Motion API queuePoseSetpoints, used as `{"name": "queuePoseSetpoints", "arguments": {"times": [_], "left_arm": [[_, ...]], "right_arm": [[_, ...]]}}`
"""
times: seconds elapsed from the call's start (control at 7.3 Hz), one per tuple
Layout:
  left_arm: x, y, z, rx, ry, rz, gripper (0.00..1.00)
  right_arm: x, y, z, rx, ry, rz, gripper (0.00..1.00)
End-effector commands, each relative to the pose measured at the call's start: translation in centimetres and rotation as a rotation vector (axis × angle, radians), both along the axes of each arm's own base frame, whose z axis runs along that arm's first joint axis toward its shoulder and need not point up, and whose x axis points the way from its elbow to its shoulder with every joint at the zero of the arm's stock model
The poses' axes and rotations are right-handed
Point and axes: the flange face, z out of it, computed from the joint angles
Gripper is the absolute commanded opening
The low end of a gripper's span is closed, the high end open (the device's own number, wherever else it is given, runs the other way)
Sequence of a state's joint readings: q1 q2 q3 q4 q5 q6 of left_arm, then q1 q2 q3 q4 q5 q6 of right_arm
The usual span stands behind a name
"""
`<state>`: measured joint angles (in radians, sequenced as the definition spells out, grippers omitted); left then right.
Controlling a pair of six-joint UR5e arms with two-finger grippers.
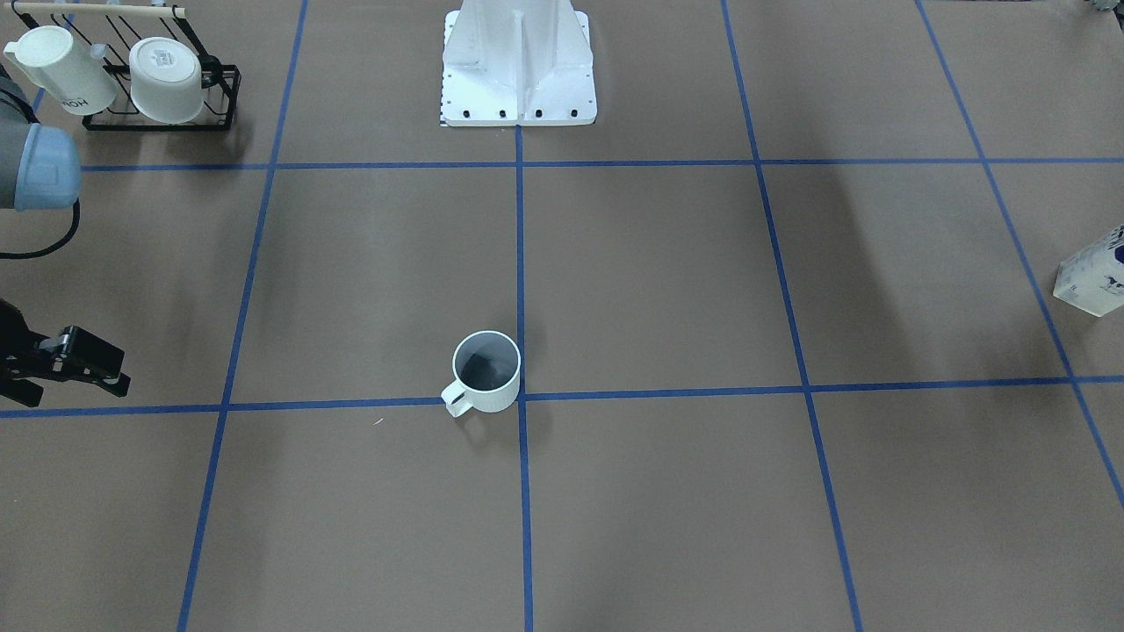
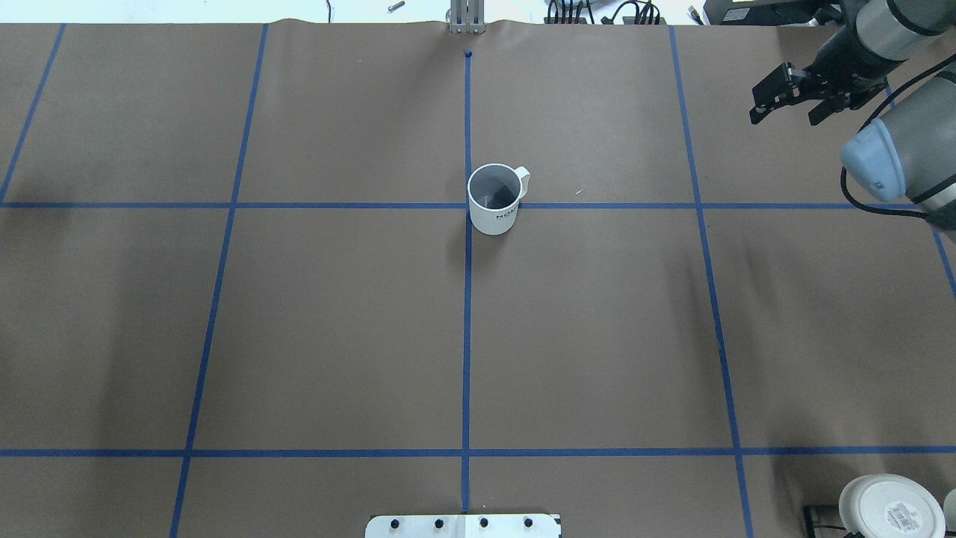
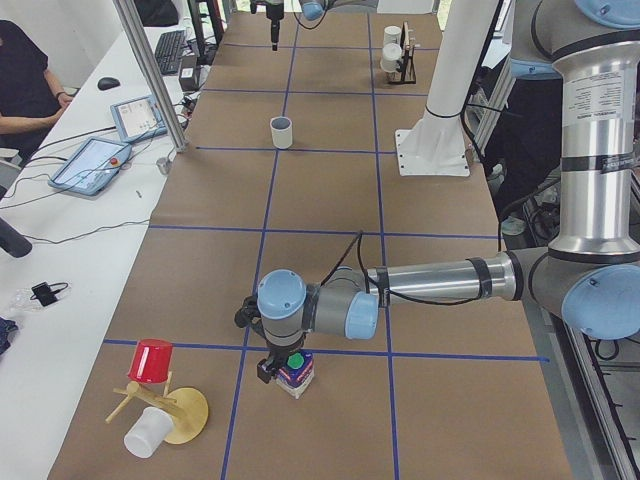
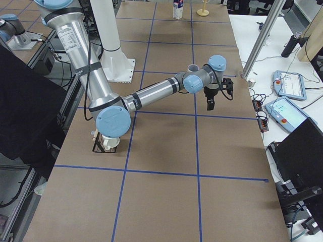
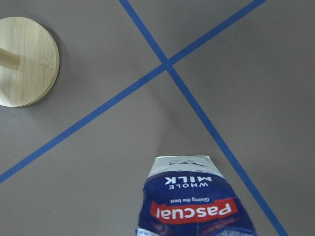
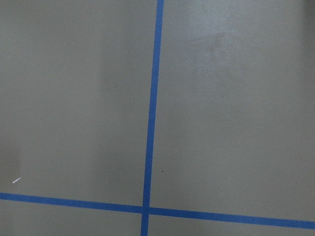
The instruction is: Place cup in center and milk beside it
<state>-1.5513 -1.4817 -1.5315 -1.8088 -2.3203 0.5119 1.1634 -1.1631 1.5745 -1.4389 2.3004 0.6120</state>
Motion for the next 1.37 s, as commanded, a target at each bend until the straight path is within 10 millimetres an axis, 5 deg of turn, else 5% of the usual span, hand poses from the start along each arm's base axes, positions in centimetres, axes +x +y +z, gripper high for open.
{"name": "queuePoseSetpoints", "arguments": {"times": [0.0,0.14,0.55,0.82,1.1,1.23], "left_arm": [[0.3,0.0,-0.1,-0.005,0.008,0.002,0.42],[0.3,-0.1,-0.1,-0.005,0.007,0.002,0.04],[0.3,-2.3,-2.9,0.016,0.009,0.003,0.00],[0.4,-7.6,-11.2,-0.052,0.007,0.000,0.00],[1.5,-15.0,-24.9,-0.212,0.022,-0.171,0.00],[6.8,-16.7,-29.2,-0.285,0.046,-0.208,0.00]], "right_arm": [[-0.2,0.0,0.2,-0.002,0.001,-0.003,1.00],[-0.3,0.0,0.2,-0.004,0.003,-0.003,1.00],[-0.2,0.0,0.1,-0.002,0.000,-0.004,1.00],[0.0,0.3,0.5,-0.005,0.001,-0.004,1.00],[0.0,0.4,0.6,-0.005,0.001,-0.004,1.00],[0.0,0.4,0.6,-0.007,0.002,-0.004,1.00]]}}
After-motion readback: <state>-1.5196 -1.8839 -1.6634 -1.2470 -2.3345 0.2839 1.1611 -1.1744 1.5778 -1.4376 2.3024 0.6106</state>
